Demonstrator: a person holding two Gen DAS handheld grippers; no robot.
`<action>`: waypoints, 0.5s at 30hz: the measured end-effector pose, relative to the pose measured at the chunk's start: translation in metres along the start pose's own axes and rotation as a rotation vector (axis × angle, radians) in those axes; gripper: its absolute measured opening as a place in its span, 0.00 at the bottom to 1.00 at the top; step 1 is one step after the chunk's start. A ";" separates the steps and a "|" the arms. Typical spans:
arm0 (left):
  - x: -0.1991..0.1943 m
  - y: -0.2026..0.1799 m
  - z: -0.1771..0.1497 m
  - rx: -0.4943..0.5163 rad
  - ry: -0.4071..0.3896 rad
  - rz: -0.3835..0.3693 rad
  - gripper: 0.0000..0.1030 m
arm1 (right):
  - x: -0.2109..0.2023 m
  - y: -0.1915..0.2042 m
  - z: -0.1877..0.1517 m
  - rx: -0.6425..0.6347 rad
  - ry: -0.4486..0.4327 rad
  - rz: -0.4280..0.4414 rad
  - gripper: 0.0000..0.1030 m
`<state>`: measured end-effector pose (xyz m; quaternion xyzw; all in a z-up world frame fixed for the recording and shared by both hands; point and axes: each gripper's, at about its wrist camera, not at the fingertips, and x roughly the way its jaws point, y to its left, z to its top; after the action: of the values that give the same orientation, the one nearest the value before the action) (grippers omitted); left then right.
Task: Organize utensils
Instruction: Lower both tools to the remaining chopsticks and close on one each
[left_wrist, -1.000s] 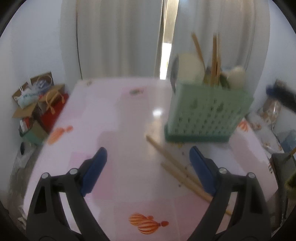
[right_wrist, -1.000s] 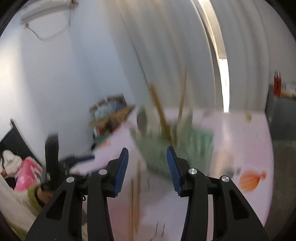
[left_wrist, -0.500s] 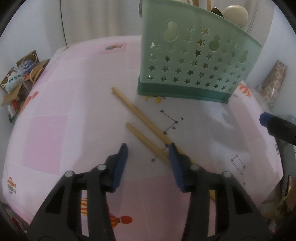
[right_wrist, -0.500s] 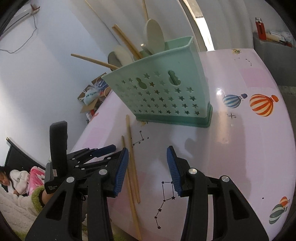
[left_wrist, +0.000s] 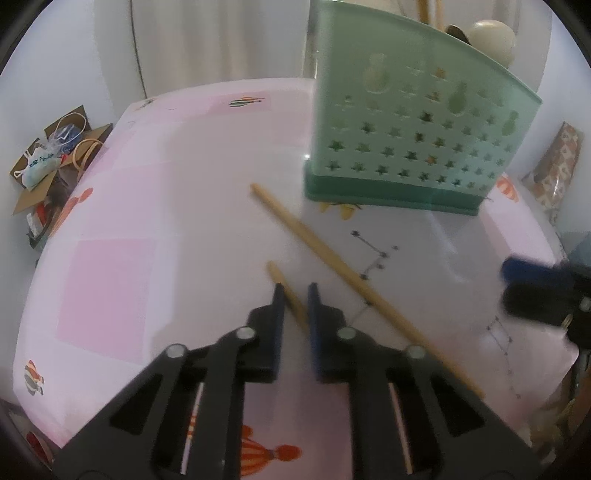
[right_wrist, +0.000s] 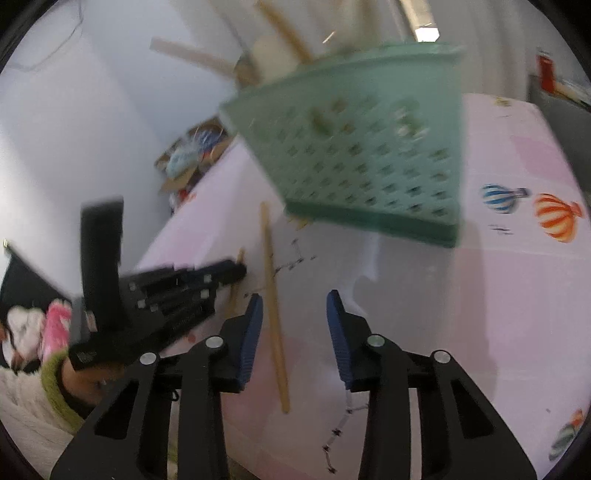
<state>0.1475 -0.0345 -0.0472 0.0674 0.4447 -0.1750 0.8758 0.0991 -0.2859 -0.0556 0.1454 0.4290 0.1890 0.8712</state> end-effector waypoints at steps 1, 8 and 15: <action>0.001 0.002 0.001 -0.003 0.000 0.007 0.07 | 0.008 0.003 0.000 -0.012 0.028 -0.005 0.28; 0.002 0.013 0.003 -0.022 0.002 0.053 0.04 | 0.043 0.031 0.005 -0.150 0.106 -0.070 0.26; 0.003 0.018 0.009 -0.028 0.005 0.059 0.04 | 0.060 0.050 0.006 -0.273 0.140 -0.182 0.14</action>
<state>0.1621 -0.0203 -0.0449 0.0686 0.4471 -0.1425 0.8804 0.1269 -0.2146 -0.0726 -0.0272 0.4704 0.1754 0.8644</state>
